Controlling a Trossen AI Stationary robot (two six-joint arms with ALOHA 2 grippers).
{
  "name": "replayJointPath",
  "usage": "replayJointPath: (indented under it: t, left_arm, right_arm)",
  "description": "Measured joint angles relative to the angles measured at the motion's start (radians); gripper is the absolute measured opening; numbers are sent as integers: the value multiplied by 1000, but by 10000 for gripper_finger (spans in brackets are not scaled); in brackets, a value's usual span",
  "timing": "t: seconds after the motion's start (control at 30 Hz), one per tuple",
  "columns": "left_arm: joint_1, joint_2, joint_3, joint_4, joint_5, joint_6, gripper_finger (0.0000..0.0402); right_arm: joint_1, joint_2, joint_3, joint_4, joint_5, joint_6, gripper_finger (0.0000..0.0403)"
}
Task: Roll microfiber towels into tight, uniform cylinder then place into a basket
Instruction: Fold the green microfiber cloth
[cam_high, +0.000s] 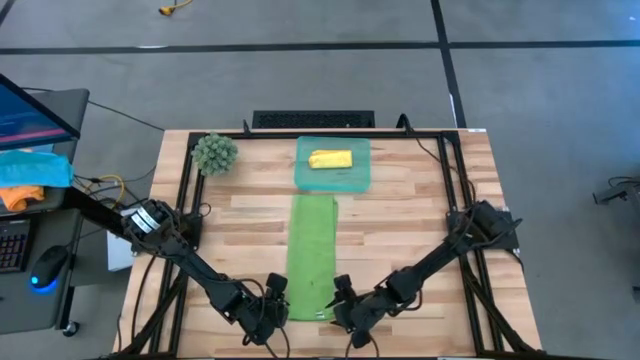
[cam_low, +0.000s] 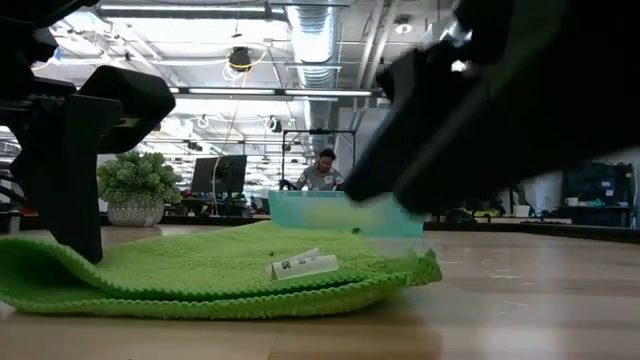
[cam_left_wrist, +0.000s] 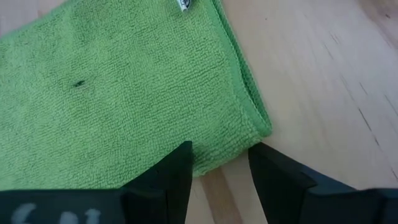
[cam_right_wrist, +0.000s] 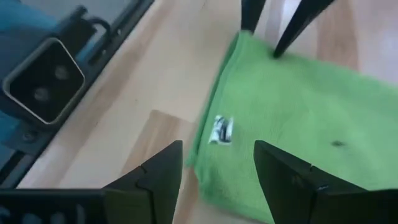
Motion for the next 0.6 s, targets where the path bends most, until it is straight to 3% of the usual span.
replayJointPath:
  t: [0.13, 0.47, 0.6]
  left_arm:
    - [0, 1, 0, 3, 3, -18, 124]
    - [0, 3, -2, 6, 4, -63, 17]
    - [2, 4, -3, 4, -12, -128, 4]
  right_arm:
    - [-11, 52, 1, 40, -35, 12, 222]
    - [-18, 69, 4, 32, -44, 39, 220]
    - [-27, 69, 4, 2, -46, 81, 196]
